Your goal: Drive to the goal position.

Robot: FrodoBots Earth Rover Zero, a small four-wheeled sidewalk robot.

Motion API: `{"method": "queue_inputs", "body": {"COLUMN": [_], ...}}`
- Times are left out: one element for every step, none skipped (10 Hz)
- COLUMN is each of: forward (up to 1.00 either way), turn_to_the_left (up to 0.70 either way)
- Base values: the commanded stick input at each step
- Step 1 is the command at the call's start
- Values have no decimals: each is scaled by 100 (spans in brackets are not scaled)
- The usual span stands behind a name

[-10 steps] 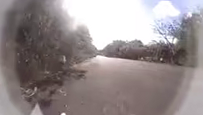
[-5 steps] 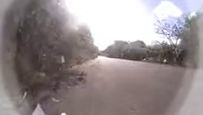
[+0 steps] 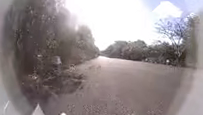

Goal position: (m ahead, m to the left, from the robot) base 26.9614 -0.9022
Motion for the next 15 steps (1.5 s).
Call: {"method": "queue_inputs", "body": {"forward": [70,70,70,70,70,70,70,70,70,70,70,70,70,70,70], "turn_to_the_left": [0,0,0,0,0,0,0,0,-1,-2,-3,-10,-16,0,0]}}
